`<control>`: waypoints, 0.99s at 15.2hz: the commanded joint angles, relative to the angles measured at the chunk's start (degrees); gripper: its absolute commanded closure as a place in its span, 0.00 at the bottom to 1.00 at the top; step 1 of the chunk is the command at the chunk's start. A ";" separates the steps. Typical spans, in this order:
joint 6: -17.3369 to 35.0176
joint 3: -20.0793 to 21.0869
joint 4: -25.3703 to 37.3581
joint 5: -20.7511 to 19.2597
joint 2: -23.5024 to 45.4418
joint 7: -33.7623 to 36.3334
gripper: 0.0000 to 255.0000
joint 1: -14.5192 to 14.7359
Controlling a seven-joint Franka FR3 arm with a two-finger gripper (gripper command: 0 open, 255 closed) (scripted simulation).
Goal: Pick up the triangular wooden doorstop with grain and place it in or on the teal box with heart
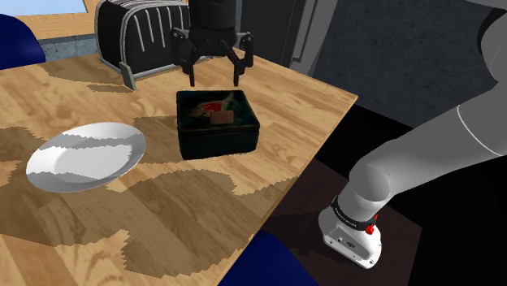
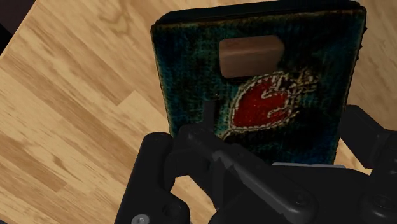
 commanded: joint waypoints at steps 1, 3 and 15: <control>0.00 0.00 0.00 0.00 -0.01 0.00 0.00 0.00; -0.01 0.02 0.03 -0.01 0.02 0.02 0.00 0.00; -7.35 1.09 10.45 -1.84 3.57 1.74 0.00 -0.89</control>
